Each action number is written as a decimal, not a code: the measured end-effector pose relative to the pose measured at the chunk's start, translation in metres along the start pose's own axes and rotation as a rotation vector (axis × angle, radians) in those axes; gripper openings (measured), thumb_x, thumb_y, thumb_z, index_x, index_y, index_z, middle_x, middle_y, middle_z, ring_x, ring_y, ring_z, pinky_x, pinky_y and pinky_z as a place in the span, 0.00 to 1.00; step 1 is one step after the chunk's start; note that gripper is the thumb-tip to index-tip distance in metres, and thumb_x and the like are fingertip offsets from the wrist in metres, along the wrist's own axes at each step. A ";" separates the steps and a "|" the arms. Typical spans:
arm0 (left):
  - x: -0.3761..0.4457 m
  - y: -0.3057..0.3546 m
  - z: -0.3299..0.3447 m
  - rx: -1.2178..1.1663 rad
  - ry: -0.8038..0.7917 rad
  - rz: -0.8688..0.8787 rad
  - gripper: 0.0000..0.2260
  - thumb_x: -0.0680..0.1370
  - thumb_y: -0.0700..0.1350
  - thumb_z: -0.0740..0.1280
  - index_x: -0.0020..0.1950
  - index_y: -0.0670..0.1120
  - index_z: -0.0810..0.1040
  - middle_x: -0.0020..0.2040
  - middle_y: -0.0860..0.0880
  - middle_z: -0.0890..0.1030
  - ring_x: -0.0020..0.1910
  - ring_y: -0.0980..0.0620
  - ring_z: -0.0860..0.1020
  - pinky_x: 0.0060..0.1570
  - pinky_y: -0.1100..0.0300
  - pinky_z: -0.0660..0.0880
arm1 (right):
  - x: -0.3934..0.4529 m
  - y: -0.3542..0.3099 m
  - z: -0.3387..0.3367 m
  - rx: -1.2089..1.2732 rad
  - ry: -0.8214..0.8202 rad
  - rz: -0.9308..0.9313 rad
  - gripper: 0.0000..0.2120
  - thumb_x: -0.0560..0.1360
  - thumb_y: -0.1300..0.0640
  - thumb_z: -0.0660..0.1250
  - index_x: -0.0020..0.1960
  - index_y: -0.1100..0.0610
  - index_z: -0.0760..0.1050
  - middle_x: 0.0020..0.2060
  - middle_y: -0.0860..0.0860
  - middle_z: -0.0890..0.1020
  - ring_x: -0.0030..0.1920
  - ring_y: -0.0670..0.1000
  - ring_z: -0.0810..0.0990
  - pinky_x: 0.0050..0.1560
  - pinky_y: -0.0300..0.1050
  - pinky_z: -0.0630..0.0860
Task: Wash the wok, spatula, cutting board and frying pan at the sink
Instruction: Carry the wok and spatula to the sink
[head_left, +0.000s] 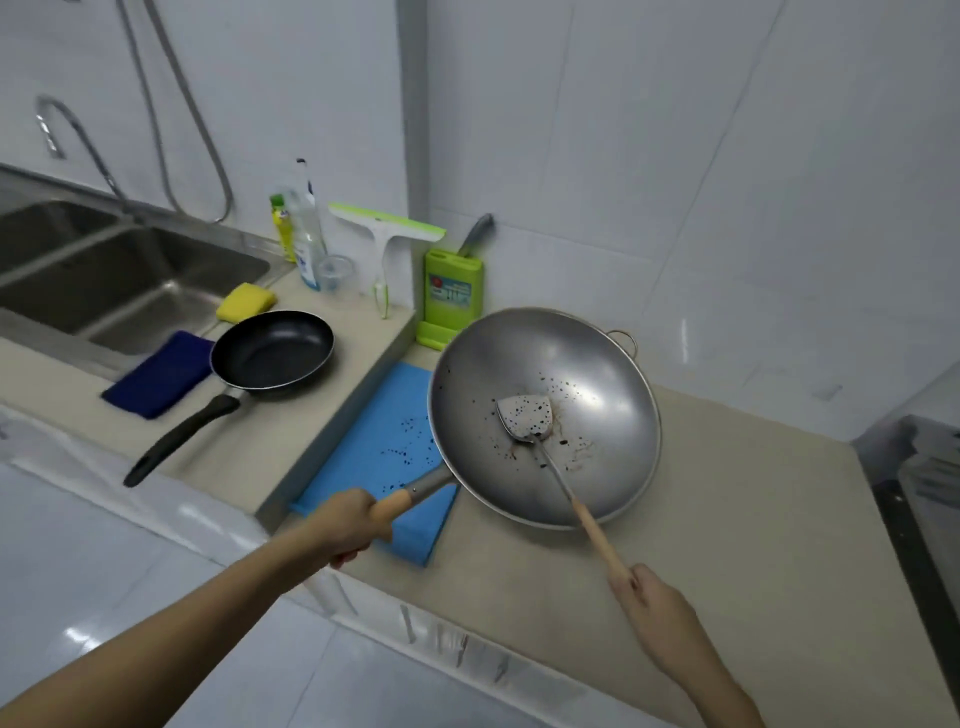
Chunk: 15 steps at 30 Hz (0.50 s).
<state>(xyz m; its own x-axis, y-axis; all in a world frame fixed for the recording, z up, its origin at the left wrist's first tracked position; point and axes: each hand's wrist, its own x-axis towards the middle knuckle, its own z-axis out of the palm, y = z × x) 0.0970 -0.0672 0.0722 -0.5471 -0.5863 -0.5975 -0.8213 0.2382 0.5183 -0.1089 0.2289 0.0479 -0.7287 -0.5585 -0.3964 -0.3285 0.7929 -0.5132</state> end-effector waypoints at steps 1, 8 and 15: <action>-0.007 -0.008 -0.020 -0.023 0.021 -0.006 0.09 0.74 0.46 0.68 0.38 0.42 0.75 0.27 0.47 0.73 0.22 0.51 0.68 0.22 0.63 0.66 | 0.005 -0.020 -0.005 -0.015 0.007 -0.048 0.16 0.80 0.46 0.57 0.38 0.54 0.66 0.30 0.50 0.75 0.35 0.53 0.75 0.32 0.43 0.65; -0.067 -0.096 -0.160 -0.223 0.209 -0.019 0.08 0.74 0.46 0.71 0.48 0.42 0.77 0.33 0.46 0.75 0.28 0.53 0.70 0.26 0.61 0.67 | 0.020 -0.204 0.006 -0.086 0.079 -0.406 0.18 0.81 0.46 0.53 0.36 0.53 0.66 0.30 0.49 0.75 0.32 0.49 0.74 0.32 0.44 0.65; -0.105 -0.213 -0.259 -0.365 0.437 -0.099 0.09 0.75 0.46 0.70 0.48 0.40 0.76 0.33 0.45 0.75 0.27 0.51 0.71 0.26 0.61 0.68 | 0.024 -0.378 0.110 -0.076 0.082 -0.631 0.18 0.80 0.45 0.54 0.36 0.55 0.65 0.28 0.51 0.72 0.31 0.55 0.74 0.30 0.49 0.65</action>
<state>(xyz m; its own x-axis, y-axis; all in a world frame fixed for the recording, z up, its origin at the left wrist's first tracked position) 0.3711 -0.2564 0.1833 -0.2889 -0.8762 -0.3857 -0.7142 -0.0711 0.6964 0.0642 -0.1111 0.1489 -0.4234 -0.9056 0.0254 -0.7490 0.3341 -0.5722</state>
